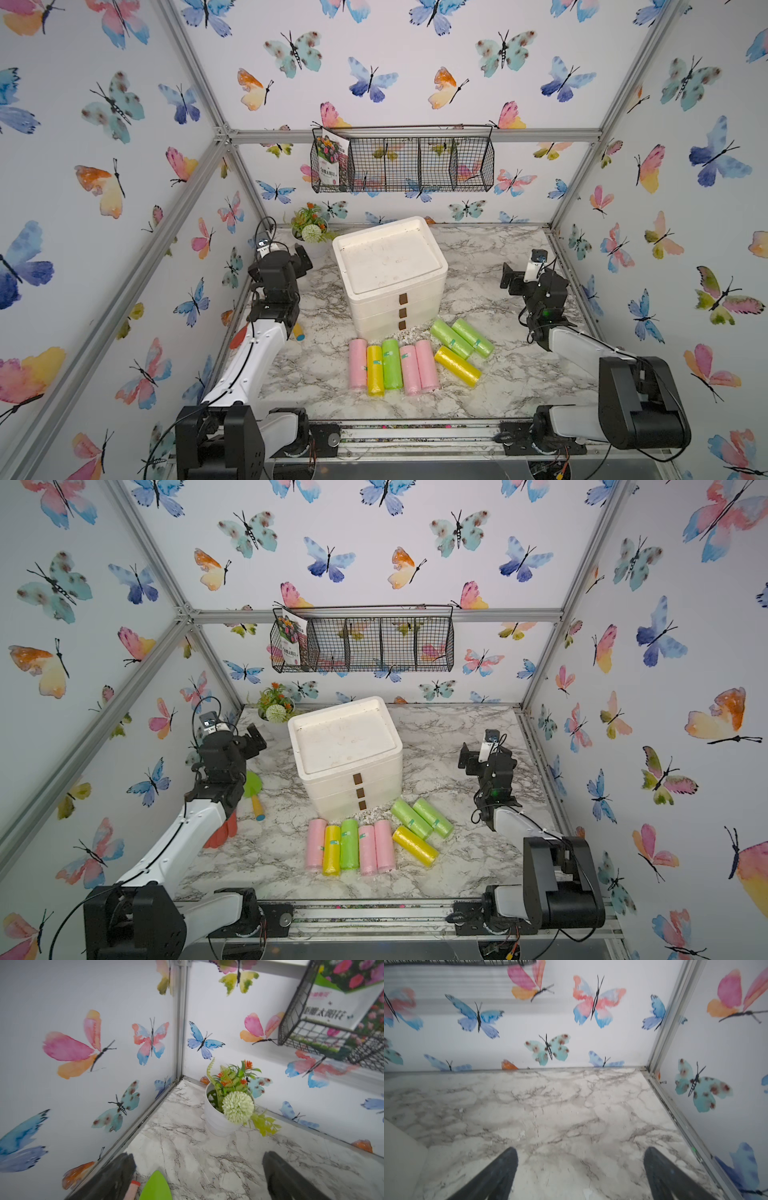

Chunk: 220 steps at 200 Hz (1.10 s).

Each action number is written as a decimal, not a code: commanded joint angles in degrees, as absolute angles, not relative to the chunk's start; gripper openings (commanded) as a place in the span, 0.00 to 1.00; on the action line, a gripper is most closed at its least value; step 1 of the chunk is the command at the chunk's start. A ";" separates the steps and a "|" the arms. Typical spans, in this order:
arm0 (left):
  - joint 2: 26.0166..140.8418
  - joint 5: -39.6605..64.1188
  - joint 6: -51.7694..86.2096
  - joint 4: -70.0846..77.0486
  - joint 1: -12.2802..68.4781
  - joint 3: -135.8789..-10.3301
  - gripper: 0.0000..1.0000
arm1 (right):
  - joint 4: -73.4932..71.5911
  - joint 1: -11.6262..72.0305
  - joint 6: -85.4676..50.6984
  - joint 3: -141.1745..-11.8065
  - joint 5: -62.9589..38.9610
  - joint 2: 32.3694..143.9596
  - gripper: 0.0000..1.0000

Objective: Sort the rolls of trash bags by color and place them into the drawer
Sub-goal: Adjust the storage box at the center of the board.

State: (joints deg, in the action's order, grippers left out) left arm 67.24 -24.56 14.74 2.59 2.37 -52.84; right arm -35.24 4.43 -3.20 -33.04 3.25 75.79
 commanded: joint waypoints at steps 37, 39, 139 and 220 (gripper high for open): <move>58.13 -18.13 24.46 -32.46 2.37 -63.19 0.99 | -9.25 4.35 -11.67 -43.06 -9.46 64.51 0.98; 57.44 -16.84 24.26 -32.33 2.26 -63.06 0.99 | -8.82 4.34 -12.08 -43.44 -9.79 64.27 0.98; 60.77 14.70 20.46 -40.85 2.19 -72.35 0.72 | 0.44 4.48 -25.29 -51.45 -29.22 69.86 0.68; 70.09 20.67 25.65 -38.84 2.36 -79.13 0.52 | 1.46 8.25 -29.31 -43.42 -27.68 60.79 0.69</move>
State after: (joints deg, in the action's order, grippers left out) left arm 68.88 15.73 23.55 -40.86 2.31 -78.06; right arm -0.32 6.85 -28.03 -43.86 -27.11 62.81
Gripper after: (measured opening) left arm 0.602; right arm 0.687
